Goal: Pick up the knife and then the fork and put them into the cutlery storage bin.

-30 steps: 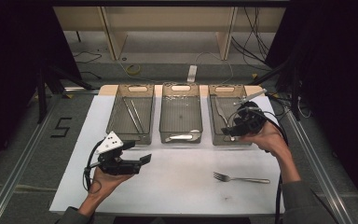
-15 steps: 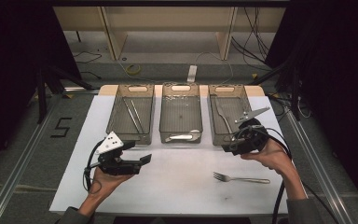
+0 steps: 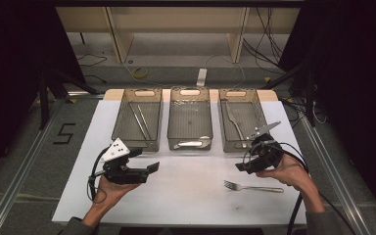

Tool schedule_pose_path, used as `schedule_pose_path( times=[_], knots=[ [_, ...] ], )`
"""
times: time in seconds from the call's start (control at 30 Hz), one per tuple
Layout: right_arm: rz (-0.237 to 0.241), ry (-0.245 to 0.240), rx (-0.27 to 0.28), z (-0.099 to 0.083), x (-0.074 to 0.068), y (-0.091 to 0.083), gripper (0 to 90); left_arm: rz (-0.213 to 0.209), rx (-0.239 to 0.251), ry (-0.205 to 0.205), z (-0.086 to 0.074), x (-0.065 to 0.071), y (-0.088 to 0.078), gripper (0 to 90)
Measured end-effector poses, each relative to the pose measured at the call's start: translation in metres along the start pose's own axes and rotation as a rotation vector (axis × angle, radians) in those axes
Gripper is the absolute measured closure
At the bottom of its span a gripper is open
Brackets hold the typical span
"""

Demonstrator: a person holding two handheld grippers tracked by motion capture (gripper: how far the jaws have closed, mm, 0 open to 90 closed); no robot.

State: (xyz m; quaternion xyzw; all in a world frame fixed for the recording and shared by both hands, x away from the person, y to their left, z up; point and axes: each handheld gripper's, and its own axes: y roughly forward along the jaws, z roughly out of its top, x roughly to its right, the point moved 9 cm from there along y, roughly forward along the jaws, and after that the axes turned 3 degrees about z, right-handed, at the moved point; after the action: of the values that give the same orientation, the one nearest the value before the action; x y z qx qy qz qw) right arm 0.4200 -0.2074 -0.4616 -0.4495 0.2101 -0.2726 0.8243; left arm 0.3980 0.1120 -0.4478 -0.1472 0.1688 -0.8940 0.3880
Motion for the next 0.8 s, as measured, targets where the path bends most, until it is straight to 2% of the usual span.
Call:
schedule_pose_path(
  times=[0.23,0.67,0.8],
  knots=[
    [0.001,-0.040,-0.081,-0.015,-0.008,0.005,26.5,0.001,-0.001,0.003,0.000,0.000,0.000,16.2],
    [-0.018,-0.054,-0.222,-0.052,-0.002,0.019,40.8,0.000,-0.001,0.005,0.000,0.001,0.000,16.3],
    [-0.006,-0.056,-0.252,-0.061,-0.003,0.023,45.6,-0.001,0.000,0.005,0.000,0.001,0.000,16.2]
  ],
)
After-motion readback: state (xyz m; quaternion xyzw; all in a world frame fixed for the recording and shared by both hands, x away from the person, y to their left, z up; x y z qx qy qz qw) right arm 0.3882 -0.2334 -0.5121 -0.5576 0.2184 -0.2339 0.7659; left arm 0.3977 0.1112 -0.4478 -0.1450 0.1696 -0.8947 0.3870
